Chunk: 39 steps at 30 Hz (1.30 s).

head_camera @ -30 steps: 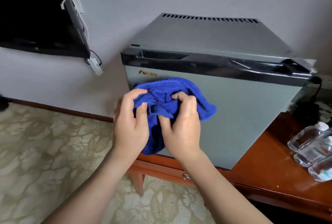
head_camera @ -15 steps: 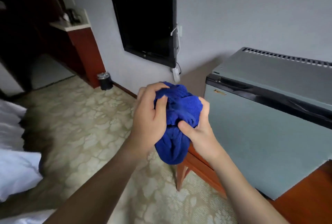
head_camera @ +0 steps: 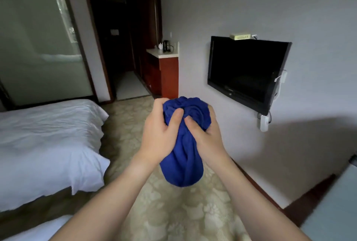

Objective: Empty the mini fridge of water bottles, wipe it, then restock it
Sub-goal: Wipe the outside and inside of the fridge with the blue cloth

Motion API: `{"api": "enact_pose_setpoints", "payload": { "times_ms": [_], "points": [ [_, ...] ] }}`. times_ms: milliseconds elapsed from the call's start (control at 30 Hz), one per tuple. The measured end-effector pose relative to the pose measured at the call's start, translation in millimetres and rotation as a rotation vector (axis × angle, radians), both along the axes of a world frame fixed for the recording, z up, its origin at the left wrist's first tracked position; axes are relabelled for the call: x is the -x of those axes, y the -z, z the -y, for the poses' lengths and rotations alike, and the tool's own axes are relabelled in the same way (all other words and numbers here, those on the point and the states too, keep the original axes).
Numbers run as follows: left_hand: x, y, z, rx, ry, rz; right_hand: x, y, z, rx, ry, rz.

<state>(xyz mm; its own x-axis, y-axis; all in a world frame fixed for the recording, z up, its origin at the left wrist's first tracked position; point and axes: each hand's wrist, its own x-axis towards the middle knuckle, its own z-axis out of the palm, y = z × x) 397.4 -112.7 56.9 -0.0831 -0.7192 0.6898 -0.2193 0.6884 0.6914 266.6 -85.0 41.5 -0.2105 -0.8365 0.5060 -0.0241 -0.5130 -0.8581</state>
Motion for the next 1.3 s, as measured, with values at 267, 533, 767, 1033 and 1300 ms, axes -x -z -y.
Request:
{"api": "enact_pose_setpoints", "payload": {
  "times_ms": [267, 533, 767, 1033, 1300],
  "points": [
    [-47, -27, 125, 0.161, -0.149, 0.085, -32, -20, 118, -0.021, 0.008, -0.119],
    [-14, -6, 253, 0.15, -0.122, 0.078, 2, 5, 242, -0.091, 0.043, -0.163],
    [69, -11, 389, 0.151, -0.094, 0.086, 85, 10, 376, -0.136, 0.11, -0.209],
    [199, -35, 516, 0.213, 0.071, 0.127, 209, -10, 465, -0.151, 0.456, -0.414],
    [404, -6, 590, 0.254, 0.494, 0.124, 364, 6, 468, -0.289, 0.938, -0.494]
  ]
}}
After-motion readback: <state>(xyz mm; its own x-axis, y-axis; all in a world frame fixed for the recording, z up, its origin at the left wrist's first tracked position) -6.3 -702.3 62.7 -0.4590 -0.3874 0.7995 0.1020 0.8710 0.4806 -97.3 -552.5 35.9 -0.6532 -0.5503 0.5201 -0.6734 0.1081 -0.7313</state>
